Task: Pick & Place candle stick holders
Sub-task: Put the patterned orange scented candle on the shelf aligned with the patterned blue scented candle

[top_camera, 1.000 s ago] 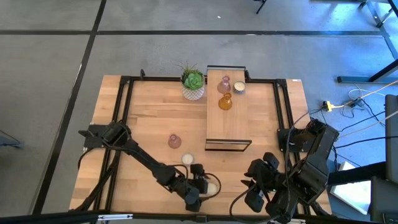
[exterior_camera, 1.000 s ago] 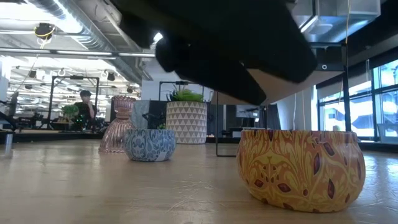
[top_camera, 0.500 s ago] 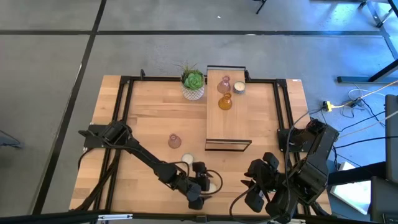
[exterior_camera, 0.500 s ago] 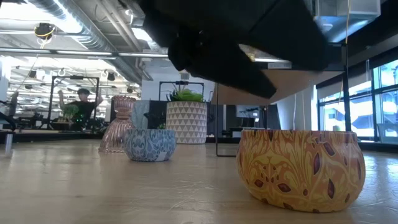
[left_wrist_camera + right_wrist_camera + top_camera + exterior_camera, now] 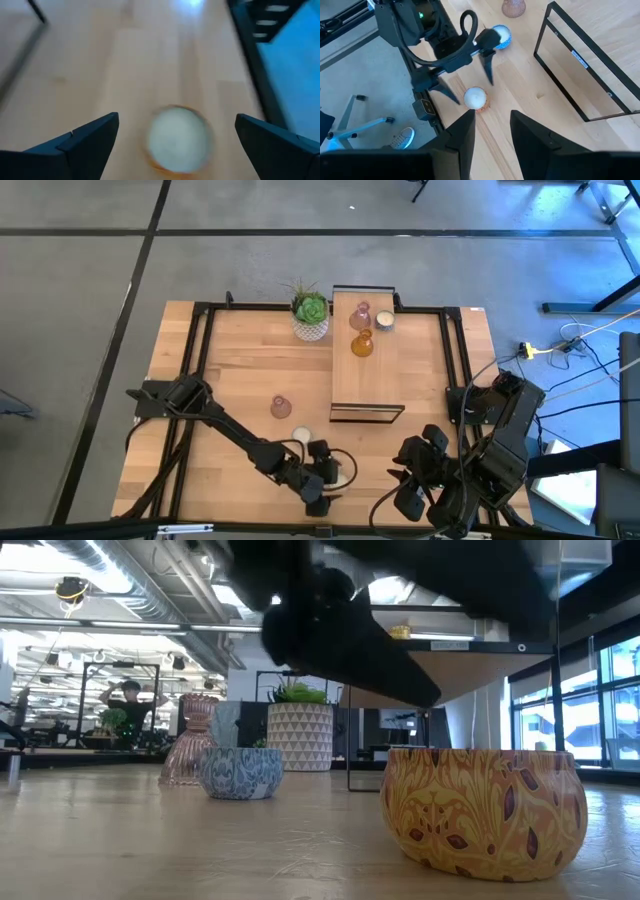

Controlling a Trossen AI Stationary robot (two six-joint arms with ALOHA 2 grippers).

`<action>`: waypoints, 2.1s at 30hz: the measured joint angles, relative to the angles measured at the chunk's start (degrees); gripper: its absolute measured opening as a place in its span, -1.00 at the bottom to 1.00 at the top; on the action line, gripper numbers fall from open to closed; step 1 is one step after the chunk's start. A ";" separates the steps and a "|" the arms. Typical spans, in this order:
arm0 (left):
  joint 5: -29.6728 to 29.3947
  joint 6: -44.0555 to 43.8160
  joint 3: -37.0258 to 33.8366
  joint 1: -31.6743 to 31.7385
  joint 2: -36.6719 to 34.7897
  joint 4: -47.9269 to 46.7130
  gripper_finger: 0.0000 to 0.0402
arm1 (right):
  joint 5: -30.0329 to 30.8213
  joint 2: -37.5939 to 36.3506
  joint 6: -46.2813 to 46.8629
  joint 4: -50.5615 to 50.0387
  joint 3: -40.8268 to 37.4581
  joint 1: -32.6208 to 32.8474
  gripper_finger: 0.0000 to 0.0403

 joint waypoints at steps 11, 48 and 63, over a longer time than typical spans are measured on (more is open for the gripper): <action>0.60 5.19 -2.40 0.67 0.04 0.27 0.98 | 0.54 0.00 0.00 0.00 0.00 -0.02 -0.37; 5.15 -0.05 -2.42 0.54 4.52 10.06 0.98 | -0.68 0.00 0.42 0.01 -0.02 -0.01 -0.37; 3.52 -3.22 -2.42 0.65 4.46 9.46 0.98 | -0.69 0.00 0.48 0.00 -0.02 -0.02 -0.37</action>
